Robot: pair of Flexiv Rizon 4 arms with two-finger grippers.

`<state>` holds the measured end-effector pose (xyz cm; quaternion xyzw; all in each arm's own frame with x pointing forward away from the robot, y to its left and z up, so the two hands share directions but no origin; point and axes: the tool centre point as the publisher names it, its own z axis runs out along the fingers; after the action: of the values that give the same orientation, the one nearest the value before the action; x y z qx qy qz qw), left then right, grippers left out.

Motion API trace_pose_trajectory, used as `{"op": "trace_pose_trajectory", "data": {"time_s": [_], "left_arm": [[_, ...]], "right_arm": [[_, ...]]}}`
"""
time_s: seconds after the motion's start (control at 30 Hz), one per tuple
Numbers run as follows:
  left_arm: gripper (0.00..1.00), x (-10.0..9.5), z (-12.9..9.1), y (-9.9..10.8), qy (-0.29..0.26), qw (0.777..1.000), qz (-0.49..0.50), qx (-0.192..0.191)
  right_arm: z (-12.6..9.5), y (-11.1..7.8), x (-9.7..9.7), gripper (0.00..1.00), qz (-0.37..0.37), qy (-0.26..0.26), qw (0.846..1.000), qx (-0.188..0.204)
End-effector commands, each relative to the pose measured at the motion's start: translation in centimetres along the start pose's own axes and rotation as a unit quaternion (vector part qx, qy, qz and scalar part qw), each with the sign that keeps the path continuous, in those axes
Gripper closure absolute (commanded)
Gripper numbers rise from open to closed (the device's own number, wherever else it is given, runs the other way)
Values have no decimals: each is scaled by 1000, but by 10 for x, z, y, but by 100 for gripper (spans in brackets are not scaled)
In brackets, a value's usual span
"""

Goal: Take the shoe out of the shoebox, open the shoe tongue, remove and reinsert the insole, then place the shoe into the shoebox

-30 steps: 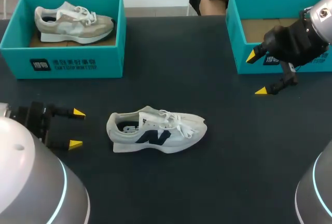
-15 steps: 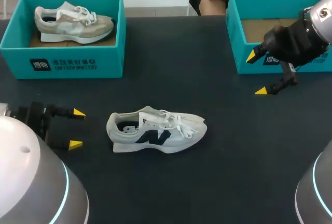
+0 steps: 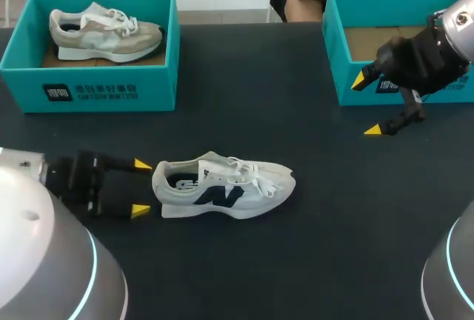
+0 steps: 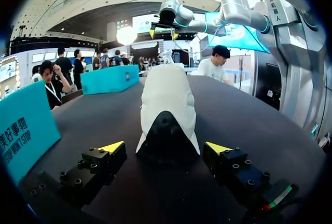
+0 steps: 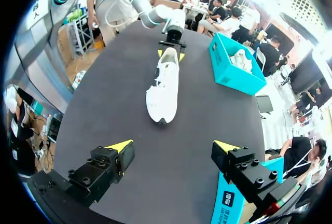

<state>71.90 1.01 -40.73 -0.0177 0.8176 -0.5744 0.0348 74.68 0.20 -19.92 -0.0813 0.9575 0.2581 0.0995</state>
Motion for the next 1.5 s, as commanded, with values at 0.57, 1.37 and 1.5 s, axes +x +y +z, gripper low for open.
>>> {"op": "trace_pose_trajectory", "data": {"time_s": [0.57, 1.37, 1.5], "left_arm": [[0, 6, 54, -15, 9, 1000, 9, 8], [100, 7, 73, -10, 6, 1000, -21, -8], [100, 7, 73, -10, 6, 1000, -21, -8]], "right_arm": [[1, 0, -1, 0, 0, 0, 1000, 1], [1, 0, -1, 0, 0, 0, 1000, 1], [1, 0, -1, 0, 0, 0, 1000, 1]]}}
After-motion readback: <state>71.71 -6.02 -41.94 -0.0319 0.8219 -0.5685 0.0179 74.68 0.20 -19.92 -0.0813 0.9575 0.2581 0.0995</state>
